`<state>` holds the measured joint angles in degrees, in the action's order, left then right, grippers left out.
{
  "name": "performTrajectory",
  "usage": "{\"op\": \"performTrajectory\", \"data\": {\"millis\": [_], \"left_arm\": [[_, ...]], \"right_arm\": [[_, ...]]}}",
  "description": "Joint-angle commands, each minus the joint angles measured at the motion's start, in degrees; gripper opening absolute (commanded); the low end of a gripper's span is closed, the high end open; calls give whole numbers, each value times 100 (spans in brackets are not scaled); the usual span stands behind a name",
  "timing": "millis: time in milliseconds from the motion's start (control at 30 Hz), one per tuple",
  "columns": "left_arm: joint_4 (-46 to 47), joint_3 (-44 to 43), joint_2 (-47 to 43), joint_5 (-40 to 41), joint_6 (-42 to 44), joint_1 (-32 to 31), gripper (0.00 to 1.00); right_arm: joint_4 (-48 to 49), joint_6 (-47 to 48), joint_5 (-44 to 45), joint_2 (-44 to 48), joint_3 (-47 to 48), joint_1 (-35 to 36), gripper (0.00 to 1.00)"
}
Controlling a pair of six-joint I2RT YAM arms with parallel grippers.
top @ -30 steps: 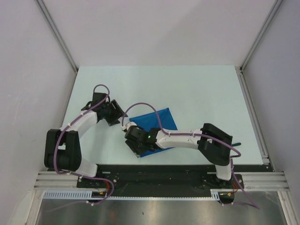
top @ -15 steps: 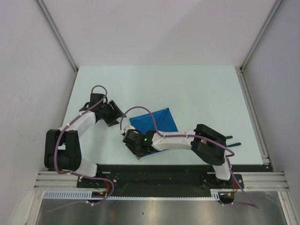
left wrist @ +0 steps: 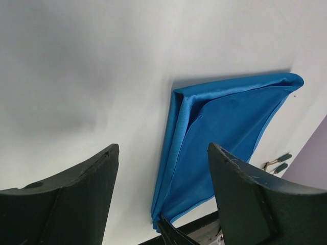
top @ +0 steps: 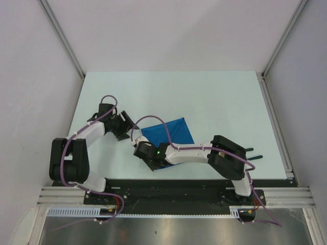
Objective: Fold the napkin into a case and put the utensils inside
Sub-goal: Pick up the upper triangle-folded napkin from the center of the board.
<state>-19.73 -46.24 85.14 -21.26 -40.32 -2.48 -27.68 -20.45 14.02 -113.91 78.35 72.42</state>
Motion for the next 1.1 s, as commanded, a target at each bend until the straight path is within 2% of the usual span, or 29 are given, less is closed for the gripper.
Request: {"op": "performTrajectory", "data": {"millis": [0,133,367,767,1067], "left_arm": [[285,18,178,-423,41,-59,76],[399,-8,301,-599,-90,-200,76],[390,-166,591,-555,-231,-385,76],[128,-631,1127,-169,-337,-832,77],[-75,-869,1435,306,-460,-886,72]], "right_arm": [[542,-21,-267,403,-310,-210,0],[992,-231,-996,1036,-680,-544,0],[1397,-337,-1893,1450,-1128,-949,0],[1669,-504,-2061,1696,-1322,-1055,0],[1792,-531,-2140,1899,-1497,-1204,0]]}}
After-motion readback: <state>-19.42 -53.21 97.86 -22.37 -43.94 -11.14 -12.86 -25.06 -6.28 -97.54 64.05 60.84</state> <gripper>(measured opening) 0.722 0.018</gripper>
